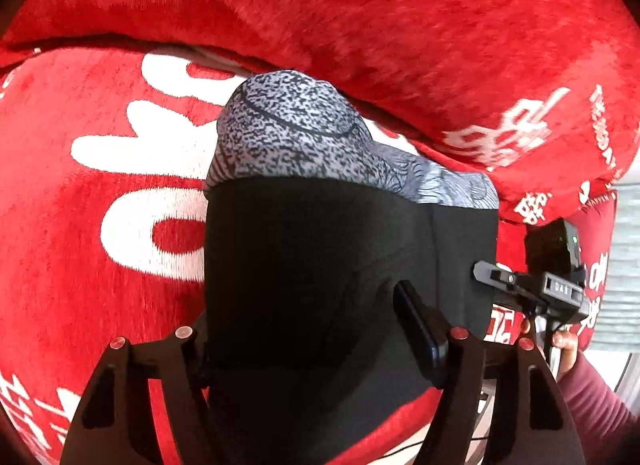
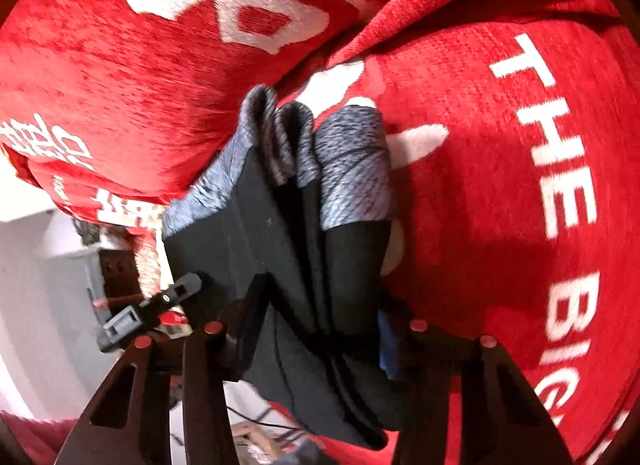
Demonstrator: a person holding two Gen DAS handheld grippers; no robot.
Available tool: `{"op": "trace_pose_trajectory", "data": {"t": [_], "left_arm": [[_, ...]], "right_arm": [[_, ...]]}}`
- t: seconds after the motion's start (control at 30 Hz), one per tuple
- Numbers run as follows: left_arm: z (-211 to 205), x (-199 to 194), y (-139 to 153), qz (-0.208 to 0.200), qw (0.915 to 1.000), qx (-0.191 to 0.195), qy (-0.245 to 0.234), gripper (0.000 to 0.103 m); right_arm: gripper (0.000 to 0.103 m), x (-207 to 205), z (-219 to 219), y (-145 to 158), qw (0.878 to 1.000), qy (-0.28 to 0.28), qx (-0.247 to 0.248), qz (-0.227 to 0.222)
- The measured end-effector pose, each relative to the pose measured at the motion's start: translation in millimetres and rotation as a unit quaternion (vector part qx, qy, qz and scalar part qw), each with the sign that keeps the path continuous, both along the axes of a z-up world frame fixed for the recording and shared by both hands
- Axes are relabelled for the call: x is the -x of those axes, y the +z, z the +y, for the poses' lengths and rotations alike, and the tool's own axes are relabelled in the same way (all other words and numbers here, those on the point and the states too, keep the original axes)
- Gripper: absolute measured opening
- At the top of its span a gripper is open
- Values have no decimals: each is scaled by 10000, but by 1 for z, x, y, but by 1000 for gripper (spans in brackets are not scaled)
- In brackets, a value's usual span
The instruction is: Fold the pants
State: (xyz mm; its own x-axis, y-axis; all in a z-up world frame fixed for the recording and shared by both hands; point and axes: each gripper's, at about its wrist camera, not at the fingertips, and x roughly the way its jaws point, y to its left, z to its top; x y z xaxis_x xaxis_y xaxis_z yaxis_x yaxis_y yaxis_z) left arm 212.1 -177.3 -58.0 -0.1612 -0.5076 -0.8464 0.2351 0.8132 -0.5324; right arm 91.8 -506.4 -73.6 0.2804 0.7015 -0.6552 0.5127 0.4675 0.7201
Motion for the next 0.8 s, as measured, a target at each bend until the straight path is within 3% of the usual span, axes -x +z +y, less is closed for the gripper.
{"op": "trace_pose_trajectory", "data": {"t": [0.3,0.5,0.63,0.8], "left_arm": [[30,29,48,-185,9996,-83,-173,74],[70,58,55,-211,9996,-181,-109,74],[86,71,38,-401,9970,-596,-292,74],[100,65,19,-773,9902,-1090,-404,76]], "right_arm": [[49,24,41,30,9993,63,-366,-20],[49,48,82,36,9981,9,-609,-92],[49,61,104,30,9988,130,-434,-162],[49,61,108,17,9987,313,392,-50]]}}
